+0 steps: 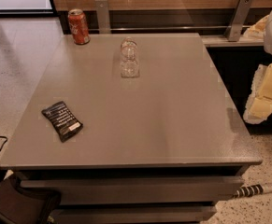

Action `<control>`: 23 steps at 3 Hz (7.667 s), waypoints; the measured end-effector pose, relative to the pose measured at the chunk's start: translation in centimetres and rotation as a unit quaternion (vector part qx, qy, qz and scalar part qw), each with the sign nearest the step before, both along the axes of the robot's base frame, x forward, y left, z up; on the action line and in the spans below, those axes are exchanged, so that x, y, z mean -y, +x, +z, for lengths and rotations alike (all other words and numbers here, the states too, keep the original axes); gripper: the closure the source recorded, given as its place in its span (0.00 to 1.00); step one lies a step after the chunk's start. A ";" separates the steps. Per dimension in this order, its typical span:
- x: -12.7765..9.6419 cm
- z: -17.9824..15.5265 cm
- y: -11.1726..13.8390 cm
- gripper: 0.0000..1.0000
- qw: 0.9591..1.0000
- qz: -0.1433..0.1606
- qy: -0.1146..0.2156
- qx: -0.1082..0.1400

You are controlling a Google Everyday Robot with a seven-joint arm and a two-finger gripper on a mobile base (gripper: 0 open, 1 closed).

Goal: Place water bottle upright

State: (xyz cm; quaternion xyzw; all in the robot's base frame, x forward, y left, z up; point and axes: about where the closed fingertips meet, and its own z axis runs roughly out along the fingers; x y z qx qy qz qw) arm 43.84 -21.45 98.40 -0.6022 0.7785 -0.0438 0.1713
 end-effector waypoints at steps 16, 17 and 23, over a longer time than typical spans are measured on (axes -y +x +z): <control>-17.3 -10.1 29.2 0.00 0.878 -0.449 0.133 -0.102; -17.8 -10.4 29.6 0.00 0.877 -0.451 0.128 -0.108; -20.7 -13.5 30.5 0.00 0.857 -0.485 0.100 -0.145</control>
Offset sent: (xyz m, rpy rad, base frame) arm 0.0794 -0.0201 0.0029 0.0995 0.0579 -0.1493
